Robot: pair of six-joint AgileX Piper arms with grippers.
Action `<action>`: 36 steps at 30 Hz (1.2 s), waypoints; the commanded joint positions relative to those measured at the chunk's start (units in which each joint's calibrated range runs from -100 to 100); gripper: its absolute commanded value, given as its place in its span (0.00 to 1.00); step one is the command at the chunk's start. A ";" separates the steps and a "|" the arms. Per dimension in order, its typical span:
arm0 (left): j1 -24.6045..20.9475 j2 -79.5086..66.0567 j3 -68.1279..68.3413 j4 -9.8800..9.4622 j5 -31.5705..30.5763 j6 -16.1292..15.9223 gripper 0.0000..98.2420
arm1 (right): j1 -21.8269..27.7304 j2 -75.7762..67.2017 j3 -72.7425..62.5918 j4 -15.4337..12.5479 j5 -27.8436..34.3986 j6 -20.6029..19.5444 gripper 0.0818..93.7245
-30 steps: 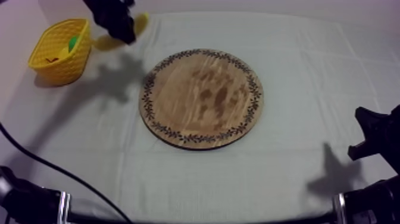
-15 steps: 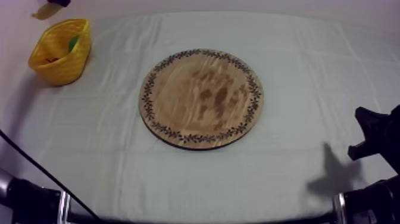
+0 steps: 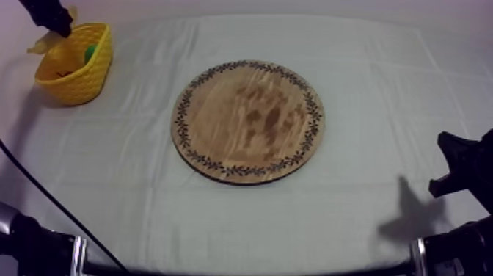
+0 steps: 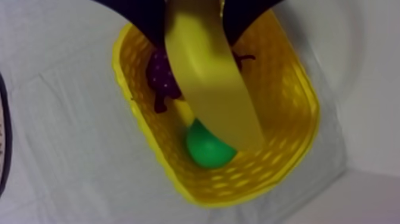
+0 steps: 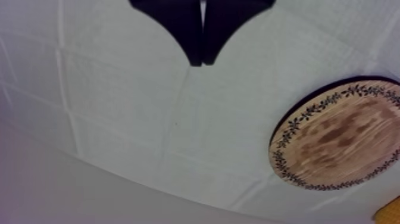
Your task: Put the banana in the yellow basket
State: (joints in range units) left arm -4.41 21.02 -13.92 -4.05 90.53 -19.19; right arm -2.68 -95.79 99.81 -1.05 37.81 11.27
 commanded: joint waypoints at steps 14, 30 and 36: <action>1.44 -13.59 11.31 -0.01 -1.70 3.68 0.58 | 0.00 0.03 -0.03 0.00 0.01 -0.01 0.00; 7.63 -44.53 31.09 0.35 -11.50 14.50 0.39 | 0.00 0.03 -0.03 0.00 0.01 -0.01 0.00; 8.07 -57.10 39.17 0.30 -17.74 16.63 0.23 | 0.00 0.03 -0.03 0.00 0.01 -0.01 0.00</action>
State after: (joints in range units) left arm 3.62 -29.92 22.39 -3.70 74.52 -2.91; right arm -2.68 -95.79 99.81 -1.05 37.79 11.27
